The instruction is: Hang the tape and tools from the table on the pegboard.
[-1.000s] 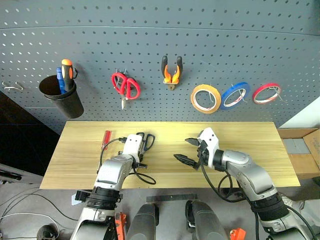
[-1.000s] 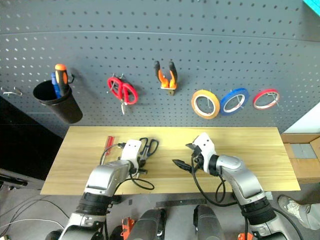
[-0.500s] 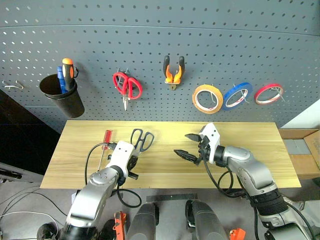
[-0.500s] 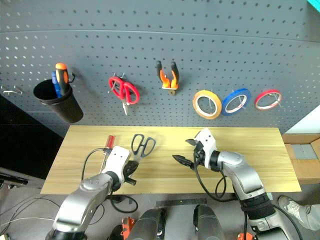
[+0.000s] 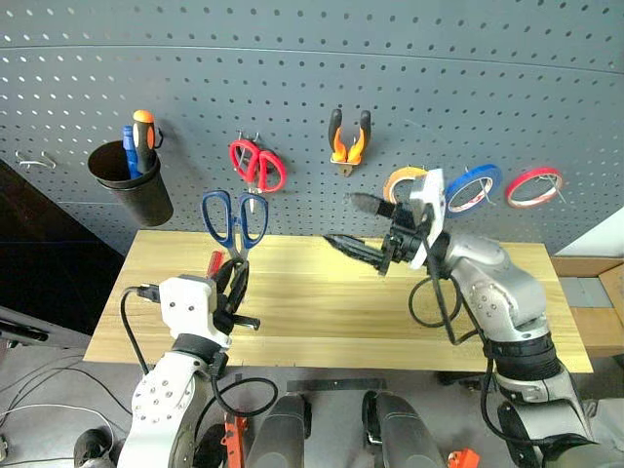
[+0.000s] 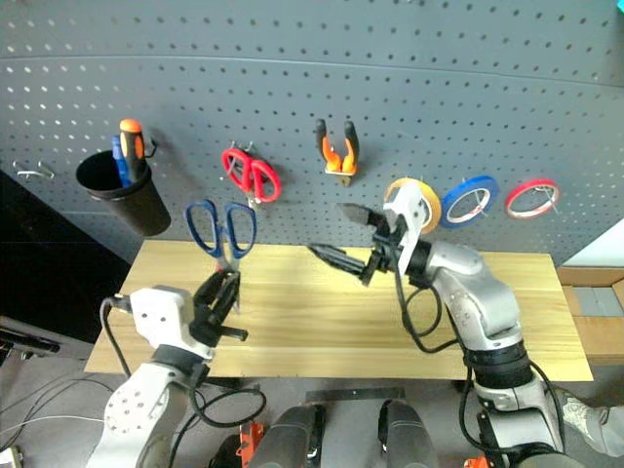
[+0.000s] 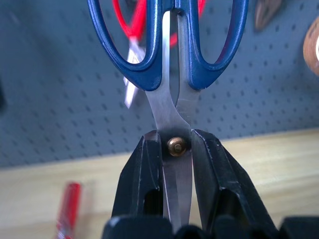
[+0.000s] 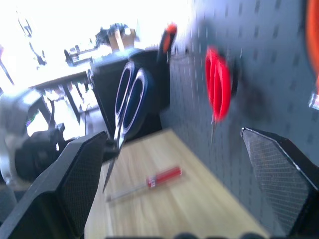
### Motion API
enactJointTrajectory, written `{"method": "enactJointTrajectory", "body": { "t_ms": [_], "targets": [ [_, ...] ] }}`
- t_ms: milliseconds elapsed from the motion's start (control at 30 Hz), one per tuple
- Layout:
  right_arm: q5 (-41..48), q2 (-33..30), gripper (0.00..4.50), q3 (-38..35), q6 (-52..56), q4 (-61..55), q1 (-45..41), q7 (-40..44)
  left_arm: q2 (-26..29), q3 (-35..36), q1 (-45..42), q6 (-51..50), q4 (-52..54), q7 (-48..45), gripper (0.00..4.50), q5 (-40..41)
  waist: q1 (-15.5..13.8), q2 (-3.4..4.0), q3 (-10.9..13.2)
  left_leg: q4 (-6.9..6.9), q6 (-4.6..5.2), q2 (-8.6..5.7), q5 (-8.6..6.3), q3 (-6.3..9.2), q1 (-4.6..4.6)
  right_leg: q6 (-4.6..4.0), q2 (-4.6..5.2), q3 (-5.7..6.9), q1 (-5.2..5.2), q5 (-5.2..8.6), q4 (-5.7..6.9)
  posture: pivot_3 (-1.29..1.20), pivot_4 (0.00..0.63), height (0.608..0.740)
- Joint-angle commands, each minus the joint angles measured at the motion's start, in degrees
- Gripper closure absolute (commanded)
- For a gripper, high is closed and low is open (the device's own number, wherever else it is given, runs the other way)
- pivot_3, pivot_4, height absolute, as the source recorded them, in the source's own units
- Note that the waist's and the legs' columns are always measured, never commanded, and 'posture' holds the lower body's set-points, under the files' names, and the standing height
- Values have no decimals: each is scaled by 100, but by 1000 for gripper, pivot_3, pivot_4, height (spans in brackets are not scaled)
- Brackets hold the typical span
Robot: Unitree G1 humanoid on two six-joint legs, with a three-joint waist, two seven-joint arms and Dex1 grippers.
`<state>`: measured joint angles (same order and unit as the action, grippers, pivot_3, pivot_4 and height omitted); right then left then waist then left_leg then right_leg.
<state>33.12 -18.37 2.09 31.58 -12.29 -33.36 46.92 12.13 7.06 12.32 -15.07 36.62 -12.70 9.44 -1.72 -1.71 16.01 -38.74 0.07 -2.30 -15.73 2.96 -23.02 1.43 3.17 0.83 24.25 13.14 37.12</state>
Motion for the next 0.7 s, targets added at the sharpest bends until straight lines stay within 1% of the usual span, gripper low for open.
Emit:
{"method": "enactJointTrajectory", "body": {
  "t_ms": [33, 233, 467, 700],
  "targets": [
    [301, -63, 0, -305, -4, -20, -84, 77, 107, 80, -274, 153, 212, 1, 3970, -4, -12, 0, -2, 0, 0, 0, 0, 1, 0, 0, 0, 1, 0, 0, 0, 116, 200, 740],
    [334, -242, 0, -440, -114, 6, -211, 91, 208, 222, -923, 76, -233, -18, 3970, 125, 4, 3, -35, -3, -2, -1, 2, -3, 3, 1, -3, -1, 1, -1, 9, 92, 184, 740],
    [472, -486, 0, -478, -29, -285, -84, 130, 265, 343, -1342, 125, -649, -70, 3970, 263, 26, 2, -99, -4, -21, 0, 13, -5, 2, 1, -5, -2, 3, -1, 8, 62, 167, 740],
    [443, -490, 0, -483, -120, -245, -144, 58, 343, 48, -1562, 223, -1015, -308, 3970, 222, 30, 1, -203, -7, -21, -1, 13, -11, 6, 2, -4, -6, 0, -2, 12, 48, 154, 740]
  ]
}}
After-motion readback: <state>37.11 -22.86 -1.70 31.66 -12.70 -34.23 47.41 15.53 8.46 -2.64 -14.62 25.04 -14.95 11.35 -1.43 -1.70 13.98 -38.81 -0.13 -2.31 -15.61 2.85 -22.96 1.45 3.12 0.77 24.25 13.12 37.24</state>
